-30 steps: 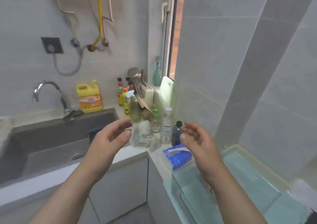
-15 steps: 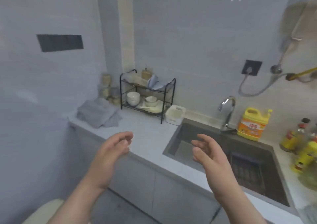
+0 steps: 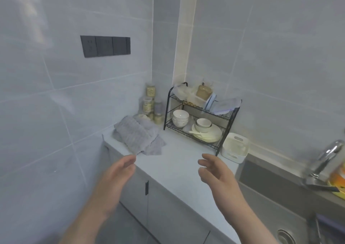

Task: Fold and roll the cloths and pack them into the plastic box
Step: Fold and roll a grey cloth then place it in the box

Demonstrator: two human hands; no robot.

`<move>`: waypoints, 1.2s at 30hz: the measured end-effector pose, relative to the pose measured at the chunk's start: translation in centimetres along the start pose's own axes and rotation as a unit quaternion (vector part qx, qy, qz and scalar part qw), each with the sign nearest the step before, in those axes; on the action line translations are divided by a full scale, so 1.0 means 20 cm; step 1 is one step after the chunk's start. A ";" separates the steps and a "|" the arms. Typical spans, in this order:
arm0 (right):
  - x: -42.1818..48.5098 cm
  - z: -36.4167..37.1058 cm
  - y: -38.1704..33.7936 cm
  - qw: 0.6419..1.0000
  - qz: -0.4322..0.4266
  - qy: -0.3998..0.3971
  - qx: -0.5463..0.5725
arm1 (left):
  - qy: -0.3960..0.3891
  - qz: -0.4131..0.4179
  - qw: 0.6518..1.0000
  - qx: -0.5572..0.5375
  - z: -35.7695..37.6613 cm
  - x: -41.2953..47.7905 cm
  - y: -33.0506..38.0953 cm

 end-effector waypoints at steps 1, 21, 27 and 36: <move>0.08 0.02 -0.01 1.000 -0.001 -0.005 -0.004 | 0.000 0.000 1.000 0.004 0.02 0.07 -0.03; 1.55 0.21 -0.15 0.990 0.053 -0.109 -0.064 | -0.036 -0.083 0.983 0.162 0.17 1.32 -0.60; 1.94 0.39 -0.14 0.989 0.099 -0.084 -0.075 | -0.046 -0.083 0.977 0.190 0.04 1.86 -0.80; 2.57 0.85 -0.03 0.975 0.199 -0.001 -0.102 | -0.268 -0.013 0.894 0.357 0.02 2.64 -1.41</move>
Point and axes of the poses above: each hand's wrist, its own x-axis towards the middle knuckle, its own z-axis out of the palm, y = z × x, the point moved 8 cm from there along x, towards the middle knuckle, and after that the axes turned 15 degrees about z, right-handed, at the moved point
